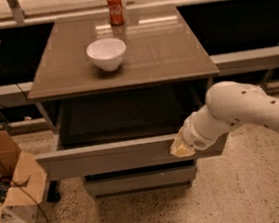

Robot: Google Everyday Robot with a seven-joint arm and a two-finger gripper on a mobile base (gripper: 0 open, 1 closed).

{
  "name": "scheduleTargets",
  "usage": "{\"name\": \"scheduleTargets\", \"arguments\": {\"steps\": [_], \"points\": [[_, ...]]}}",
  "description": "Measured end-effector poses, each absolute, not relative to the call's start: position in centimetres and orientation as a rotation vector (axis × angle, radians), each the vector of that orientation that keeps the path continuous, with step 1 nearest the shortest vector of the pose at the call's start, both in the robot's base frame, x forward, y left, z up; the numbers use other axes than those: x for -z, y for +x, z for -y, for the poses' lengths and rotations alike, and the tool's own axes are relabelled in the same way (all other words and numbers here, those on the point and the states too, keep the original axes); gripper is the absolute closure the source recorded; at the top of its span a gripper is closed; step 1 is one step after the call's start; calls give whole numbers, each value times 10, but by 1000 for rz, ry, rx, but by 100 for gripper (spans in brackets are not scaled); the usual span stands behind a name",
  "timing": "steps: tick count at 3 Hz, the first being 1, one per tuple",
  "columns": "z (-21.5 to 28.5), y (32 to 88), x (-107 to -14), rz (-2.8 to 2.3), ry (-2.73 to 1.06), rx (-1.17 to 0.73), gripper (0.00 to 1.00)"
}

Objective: Close top drawer

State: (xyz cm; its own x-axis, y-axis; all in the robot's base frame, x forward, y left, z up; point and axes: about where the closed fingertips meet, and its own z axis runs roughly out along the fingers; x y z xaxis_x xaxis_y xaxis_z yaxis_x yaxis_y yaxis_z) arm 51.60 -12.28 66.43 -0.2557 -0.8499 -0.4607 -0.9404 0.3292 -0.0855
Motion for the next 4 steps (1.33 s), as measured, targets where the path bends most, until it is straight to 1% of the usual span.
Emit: {"name": "scheduleTargets", "arguments": {"steps": [1,2,3,4], "points": [[124,545,-658,-2122,-1571,-266,84],[124,544,-658,-2122,-1571,-265,60],[123,586,-671,-2063,-1540,-242,37],[123,589,-673,-2057,-1537,-240,6]]}}
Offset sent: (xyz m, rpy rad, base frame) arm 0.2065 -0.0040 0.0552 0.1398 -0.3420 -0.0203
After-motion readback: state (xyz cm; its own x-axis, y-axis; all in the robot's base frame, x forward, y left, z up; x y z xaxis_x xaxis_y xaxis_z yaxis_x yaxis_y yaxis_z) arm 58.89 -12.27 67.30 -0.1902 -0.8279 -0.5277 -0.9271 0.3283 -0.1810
